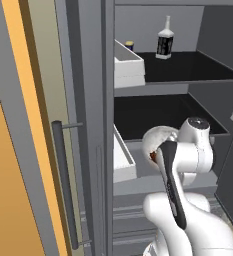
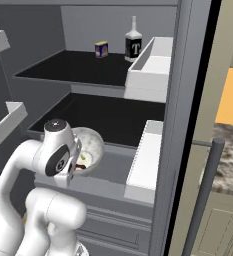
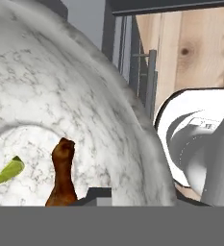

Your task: Pick the chicken drumstick and lemon wedge from their plates and place them in the bowl. Then put the bowl in the fridge.

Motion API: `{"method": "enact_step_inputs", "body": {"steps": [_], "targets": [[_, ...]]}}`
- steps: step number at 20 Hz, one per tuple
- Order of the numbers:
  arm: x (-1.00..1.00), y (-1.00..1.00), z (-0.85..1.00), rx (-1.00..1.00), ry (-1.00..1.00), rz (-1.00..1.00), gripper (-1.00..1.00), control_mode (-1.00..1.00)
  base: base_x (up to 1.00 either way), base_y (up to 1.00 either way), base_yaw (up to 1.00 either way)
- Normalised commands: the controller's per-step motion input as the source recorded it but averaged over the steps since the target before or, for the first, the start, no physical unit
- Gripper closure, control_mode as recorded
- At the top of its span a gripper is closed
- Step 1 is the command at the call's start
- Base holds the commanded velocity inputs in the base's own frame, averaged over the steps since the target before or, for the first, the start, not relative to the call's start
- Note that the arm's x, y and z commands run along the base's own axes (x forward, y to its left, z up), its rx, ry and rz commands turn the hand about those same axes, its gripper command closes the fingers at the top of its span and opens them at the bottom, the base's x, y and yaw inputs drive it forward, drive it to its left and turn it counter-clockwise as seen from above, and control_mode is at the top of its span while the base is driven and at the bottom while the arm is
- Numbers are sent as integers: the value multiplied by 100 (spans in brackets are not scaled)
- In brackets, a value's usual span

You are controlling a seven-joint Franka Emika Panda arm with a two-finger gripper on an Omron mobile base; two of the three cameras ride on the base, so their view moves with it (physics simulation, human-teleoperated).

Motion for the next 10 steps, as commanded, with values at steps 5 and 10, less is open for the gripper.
{"method": "enact_step_inputs", "body": {"steps": [5,10], "targets": [[-7,0,48,0,21,-16,100,-100,0,0,0],[-9,0,50,-1,10,-6,100,-100,0,0,0]]}}
